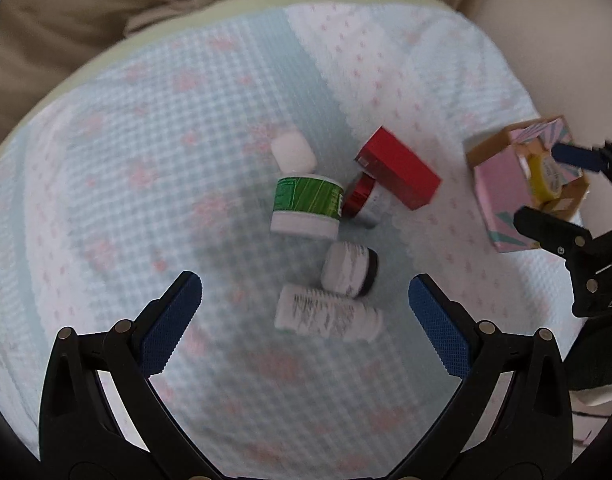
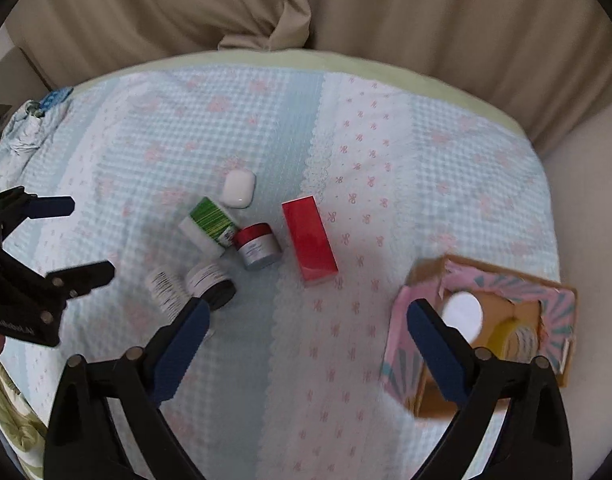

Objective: Organize rigid objects
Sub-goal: 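Grasp the green-labelled jar with the left tool while the right tool grasps the red box, then carry the green jar and red box with both tools over the cardboard box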

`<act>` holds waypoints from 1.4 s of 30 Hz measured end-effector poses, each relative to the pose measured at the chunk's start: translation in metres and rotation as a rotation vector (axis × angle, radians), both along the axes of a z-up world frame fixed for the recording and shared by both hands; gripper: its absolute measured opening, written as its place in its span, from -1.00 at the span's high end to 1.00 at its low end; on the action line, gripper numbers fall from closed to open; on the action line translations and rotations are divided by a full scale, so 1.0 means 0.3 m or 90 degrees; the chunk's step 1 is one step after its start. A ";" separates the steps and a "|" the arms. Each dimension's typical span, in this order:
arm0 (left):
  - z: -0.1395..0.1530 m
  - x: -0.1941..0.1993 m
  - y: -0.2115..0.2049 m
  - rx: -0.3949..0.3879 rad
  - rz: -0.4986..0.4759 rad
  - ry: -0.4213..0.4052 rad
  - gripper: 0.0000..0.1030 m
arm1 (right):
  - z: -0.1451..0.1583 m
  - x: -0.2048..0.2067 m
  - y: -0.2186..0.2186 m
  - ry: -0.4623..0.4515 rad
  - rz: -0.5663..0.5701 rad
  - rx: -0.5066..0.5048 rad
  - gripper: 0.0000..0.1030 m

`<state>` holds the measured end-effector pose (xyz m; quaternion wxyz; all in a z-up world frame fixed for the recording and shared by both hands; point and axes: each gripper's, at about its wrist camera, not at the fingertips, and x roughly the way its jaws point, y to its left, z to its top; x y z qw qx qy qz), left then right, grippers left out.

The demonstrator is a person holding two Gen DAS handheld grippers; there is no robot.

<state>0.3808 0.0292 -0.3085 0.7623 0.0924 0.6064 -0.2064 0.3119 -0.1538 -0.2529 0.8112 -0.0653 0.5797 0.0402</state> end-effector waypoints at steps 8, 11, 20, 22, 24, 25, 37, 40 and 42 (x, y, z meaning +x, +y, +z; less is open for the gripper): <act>-0.263 0.171 -0.094 0.039 -0.028 0.063 -0.99 | -0.283 0.244 0.007 0.083 0.077 -0.043 -0.68; -0.328 0.201 -0.114 0.053 -0.037 0.080 -0.95 | -0.382 0.306 0.002 0.116 0.086 -0.045 -0.67; -0.442 0.249 -0.167 0.063 -0.051 0.118 -0.62 | -0.534 0.376 0.006 0.178 0.108 -0.037 -0.42; -0.454 0.255 -0.178 0.058 -0.055 0.124 -0.56 | -0.555 0.383 0.013 0.189 0.113 -0.033 -0.33; -0.468 0.258 -0.194 0.066 -0.062 0.125 -0.55 | -0.576 0.391 0.019 0.199 0.115 -0.031 -0.15; -0.475 0.259 -0.204 0.070 -0.067 0.125 -0.51 | -0.584 0.396 0.019 0.202 0.115 -0.032 -0.10; -0.516 0.260 -0.263 0.057 -0.075 0.130 -0.32 | -0.626 0.409 0.061 0.221 0.130 -0.031 0.25; -0.501 0.253 -0.245 0.055 -0.071 0.123 -0.31 | -0.621 0.409 0.059 0.214 0.127 -0.036 0.25; -0.482 0.250 -0.229 0.052 -0.067 0.115 -0.31 | -0.613 0.397 0.064 0.211 0.119 -0.034 0.26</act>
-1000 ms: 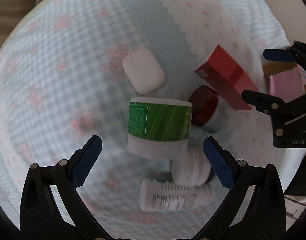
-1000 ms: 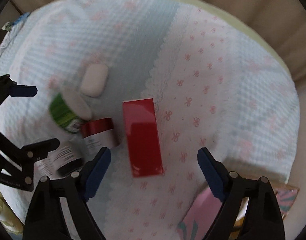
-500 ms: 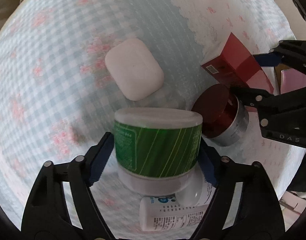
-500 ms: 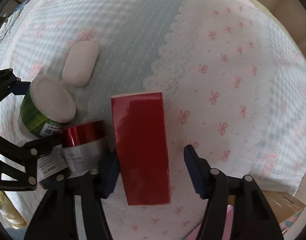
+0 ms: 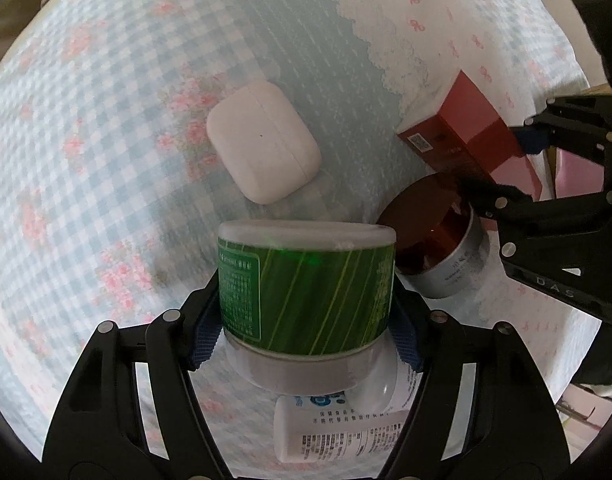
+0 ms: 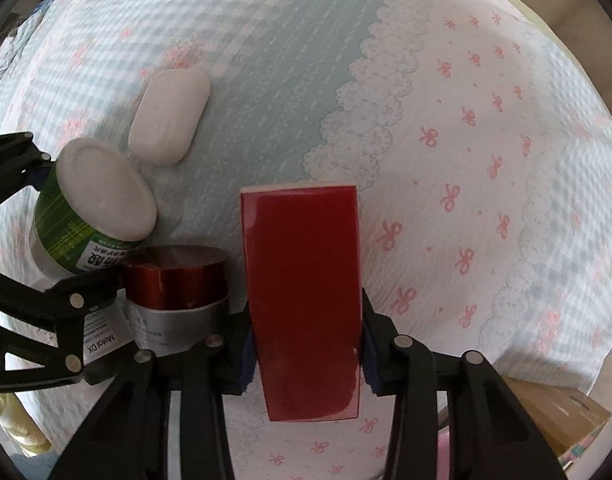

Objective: Organize rigid objects
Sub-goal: 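Carry the green jar and red box with both tools over the cardboard box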

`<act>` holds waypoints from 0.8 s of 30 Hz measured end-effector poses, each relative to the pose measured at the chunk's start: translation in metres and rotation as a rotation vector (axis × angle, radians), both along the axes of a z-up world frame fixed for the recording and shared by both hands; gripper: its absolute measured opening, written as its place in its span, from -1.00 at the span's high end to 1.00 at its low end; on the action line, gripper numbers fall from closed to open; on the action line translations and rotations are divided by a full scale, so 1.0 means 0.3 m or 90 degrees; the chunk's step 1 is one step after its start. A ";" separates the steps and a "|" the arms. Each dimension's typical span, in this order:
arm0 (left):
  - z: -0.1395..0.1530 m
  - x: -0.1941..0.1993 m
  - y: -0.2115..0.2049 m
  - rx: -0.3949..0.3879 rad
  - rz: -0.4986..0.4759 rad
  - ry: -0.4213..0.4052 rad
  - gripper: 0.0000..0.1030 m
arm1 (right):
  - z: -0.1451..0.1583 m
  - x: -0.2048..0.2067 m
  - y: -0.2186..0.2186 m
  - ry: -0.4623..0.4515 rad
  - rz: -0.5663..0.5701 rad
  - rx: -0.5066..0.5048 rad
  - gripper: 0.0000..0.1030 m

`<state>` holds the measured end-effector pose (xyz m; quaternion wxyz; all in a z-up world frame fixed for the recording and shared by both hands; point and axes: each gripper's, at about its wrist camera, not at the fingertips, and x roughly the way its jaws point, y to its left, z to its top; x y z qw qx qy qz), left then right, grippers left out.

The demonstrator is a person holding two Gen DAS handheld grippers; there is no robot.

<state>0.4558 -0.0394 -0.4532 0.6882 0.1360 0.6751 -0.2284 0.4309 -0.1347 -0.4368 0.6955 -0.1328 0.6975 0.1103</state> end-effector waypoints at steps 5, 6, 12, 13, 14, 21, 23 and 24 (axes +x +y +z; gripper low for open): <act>0.063 -0.012 0.023 -0.005 0.008 -0.021 -0.31 | 0.034 -0.031 -0.023 -0.015 -0.029 0.014 0.26; 0.078 -0.017 0.029 -0.007 0.011 -0.027 -0.31 | 0.049 -0.035 -0.029 -0.019 -0.034 0.016 0.26; 0.197 -0.053 0.062 -0.032 0.034 -0.060 -0.31 | 0.167 -0.078 -0.076 -0.049 -0.076 0.047 0.26; 0.222 -0.061 0.068 -0.038 0.037 -0.066 -0.31 | 0.188 -0.085 -0.078 -0.054 -0.082 0.054 0.26; 0.250 -0.072 0.073 -0.045 0.041 -0.074 -0.31 | 0.213 -0.093 -0.083 -0.061 -0.089 0.059 0.26; 0.516 -0.196 0.137 -0.089 0.056 -0.144 -0.31 | 0.444 -0.194 -0.102 -0.118 -0.134 0.100 0.26; 0.596 -0.239 0.145 -0.098 0.058 -0.164 -0.31 | 0.499 -0.233 -0.070 -0.132 -0.145 0.111 0.26; 0.630 -0.269 0.149 -0.100 0.058 -0.170 -0.31 | 0.551 -0.235 -0.045 -0.139 -0.153 0.119 0.26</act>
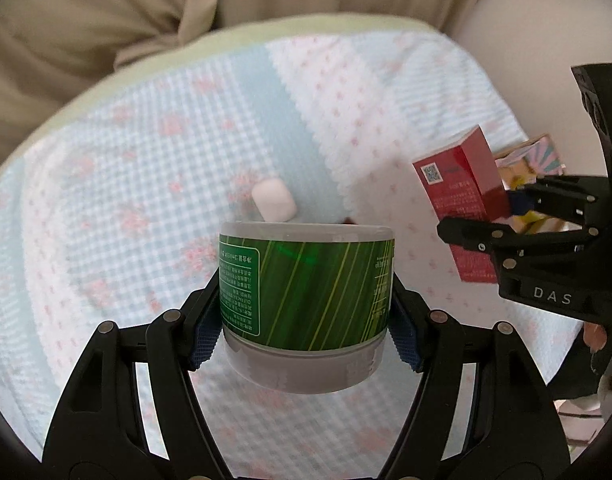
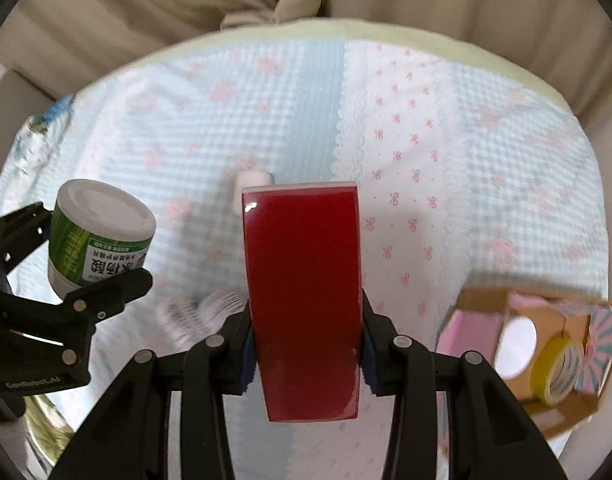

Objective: Organize rigid objects
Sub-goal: 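Carry the green jar and red box with both tools over the cardboard box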

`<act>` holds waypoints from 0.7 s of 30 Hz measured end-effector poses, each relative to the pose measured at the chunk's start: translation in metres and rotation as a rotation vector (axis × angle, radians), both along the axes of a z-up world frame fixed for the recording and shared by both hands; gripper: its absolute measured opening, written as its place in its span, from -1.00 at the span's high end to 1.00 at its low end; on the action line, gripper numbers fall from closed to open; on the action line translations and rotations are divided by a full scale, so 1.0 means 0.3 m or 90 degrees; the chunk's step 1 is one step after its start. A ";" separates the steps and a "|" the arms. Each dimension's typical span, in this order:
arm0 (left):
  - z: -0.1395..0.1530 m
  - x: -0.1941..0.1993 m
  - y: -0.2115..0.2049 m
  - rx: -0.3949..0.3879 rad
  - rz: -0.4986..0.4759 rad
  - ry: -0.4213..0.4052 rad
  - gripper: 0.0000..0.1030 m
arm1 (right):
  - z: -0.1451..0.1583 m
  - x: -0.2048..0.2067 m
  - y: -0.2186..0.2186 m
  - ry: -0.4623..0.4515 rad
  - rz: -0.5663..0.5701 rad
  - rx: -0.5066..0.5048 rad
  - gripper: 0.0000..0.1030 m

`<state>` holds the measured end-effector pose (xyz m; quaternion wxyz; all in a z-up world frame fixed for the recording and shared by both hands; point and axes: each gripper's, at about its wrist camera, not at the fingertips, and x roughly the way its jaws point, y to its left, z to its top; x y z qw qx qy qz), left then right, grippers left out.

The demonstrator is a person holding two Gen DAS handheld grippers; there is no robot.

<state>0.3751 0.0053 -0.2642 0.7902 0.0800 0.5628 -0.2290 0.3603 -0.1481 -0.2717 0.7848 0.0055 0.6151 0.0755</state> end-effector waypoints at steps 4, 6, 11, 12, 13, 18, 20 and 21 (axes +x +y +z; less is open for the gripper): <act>0.156 -0.080 -0.007 -0.015 0.003 -0.024 -0.31 | 0.113 -0.070 0.003 -0.024 -0.024 0.020 0.26; 0.219 -0.124 -0.008 -0.023 0.001 -0.034 -0.31 | 0.177 -0.123 0.001 -0.035 -0.034 0.028 0.26; 0.332 -0.242 -0.056 -0.034 -0.001 -0.051 -0.31 | 0.316 -0.228 -0.061 -0.062 -0.052 0.041 0.26; 0.351 -0.271 -0.083 -0.037 0.000 -0.052 -0.31 | 0.337 -0.251 -0.081 -0.067 -0.054 0.043 0.26; 0.366 -0.297 -0.111 -0.040 0.002 -0.052 -0.31 | 0.362 -0.278 -0.108 -0.072 -0.059 0.046 0.26; 0.422 -0.405 -0.294 -0.054 0.016 -0.058 -0.31 | 0.437 -0.386 -0.269 -0.088 -0.074 0.055 0.26; 0.440 -0.451 -0.388 -0.057 0.030 -0.062 -0.31 | 0.453 -0.417 -0.361 -0.093 -0.076 0.056 0.26; 0.445 -0.467 -0.425 -0.058 0.038 -0.061 -0.31 | 0.460 -0.432 -0.416 -0.093 -0.078 0.058 0.26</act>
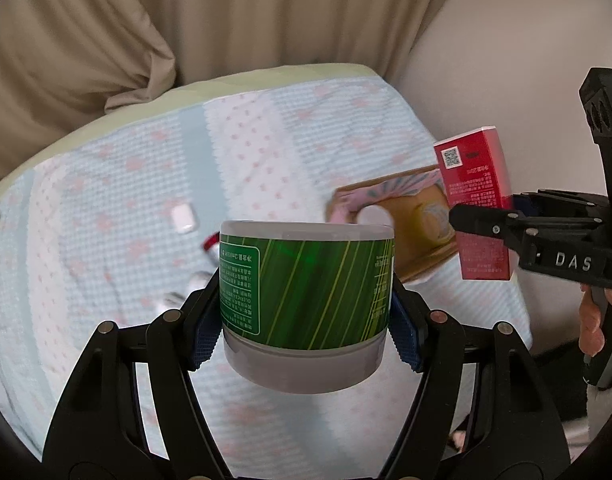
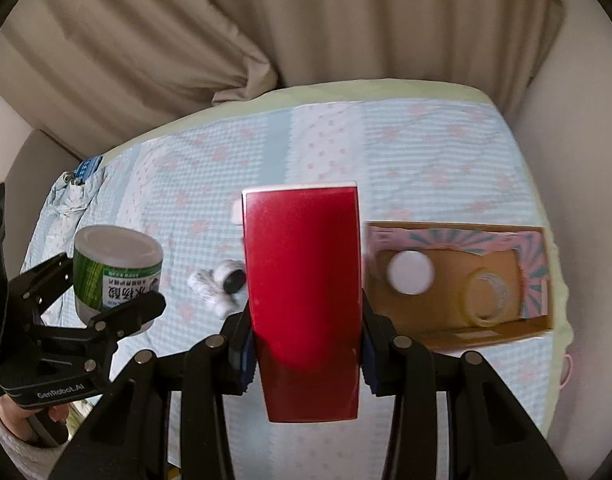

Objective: Organize rigid objects
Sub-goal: 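Carry the green jar and red box with both tools over the cardboard box, then open both tools to drop the green jar and red box into the box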

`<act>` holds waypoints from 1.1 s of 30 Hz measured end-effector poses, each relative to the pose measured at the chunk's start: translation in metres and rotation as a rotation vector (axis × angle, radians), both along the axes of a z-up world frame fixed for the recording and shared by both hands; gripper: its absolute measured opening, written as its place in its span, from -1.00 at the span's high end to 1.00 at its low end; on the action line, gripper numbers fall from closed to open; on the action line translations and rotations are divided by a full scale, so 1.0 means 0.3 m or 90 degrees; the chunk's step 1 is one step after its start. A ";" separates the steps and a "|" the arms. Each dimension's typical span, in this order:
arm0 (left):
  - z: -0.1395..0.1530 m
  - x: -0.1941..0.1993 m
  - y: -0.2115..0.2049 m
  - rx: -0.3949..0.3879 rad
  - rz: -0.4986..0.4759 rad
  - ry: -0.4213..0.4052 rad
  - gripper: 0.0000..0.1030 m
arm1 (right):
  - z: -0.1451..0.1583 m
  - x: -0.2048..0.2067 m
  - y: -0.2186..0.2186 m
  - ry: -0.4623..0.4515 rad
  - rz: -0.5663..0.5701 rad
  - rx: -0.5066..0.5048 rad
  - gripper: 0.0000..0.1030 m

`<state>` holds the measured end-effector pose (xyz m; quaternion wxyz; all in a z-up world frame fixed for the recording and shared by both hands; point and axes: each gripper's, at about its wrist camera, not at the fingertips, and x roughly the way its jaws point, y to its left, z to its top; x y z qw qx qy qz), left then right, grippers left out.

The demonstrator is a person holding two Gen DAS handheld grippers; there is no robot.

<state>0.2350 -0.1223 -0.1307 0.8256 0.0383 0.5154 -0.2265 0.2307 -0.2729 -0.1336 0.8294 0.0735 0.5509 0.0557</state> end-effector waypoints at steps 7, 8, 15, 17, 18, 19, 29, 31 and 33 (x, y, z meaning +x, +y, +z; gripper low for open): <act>-0.041 -0.062 -0.315 -0.025 0.037 0.030 -0.31 | 0.001 -0.069 -0.352 0.020 -0.015 0.010 0.26; -0.055 -0.063 -0.373 -0.027 0.040 0.035 -0.31 | -0.004 -0.074 -0.387 0.023 -0.017 0.008 0.26; -0.178 -0.019 -0.641 -0.026 0.036 0.072 -0.31 | -0.141 -0.074 -0.695 0.069 -0.029 -0.019 0.26; -0.233 0.011 -0.711 -0.020 0.032 0.082 -0.31 | -0.187 -0.059 -0.747 0.082 -0.029 -0.025 0.26; -0.256 0.025 -0.736 -0.017 0.030 0.087 -0.31 | -0.216 -0.051 -0.768 0.088 -0.030 -0.028 0.26; -0.280 0.039 -0.755 -0.013 0.027 0.091 -0.31 | -0.252 -0.039 -0.792 0.096 -0.030 -0.031 0.26; -0.578 0.193 -0.934 0.051 -0.015 0.138 -0.31 | -0.508 0.073 -0.870 0.131 -0.001 -0.046 0.26; -0.622 0.205 -0.945 0.065 -0.022 0.147 -0.31 | -0.550 0.097 -0.879 0.133 0.001 -0.044 0.26; -0.679 0.217 -0.960 0.083 -0.030 0.155 -0.31 | -0.584 0.119 -0.879 0.137 0.001 -0.037 0.26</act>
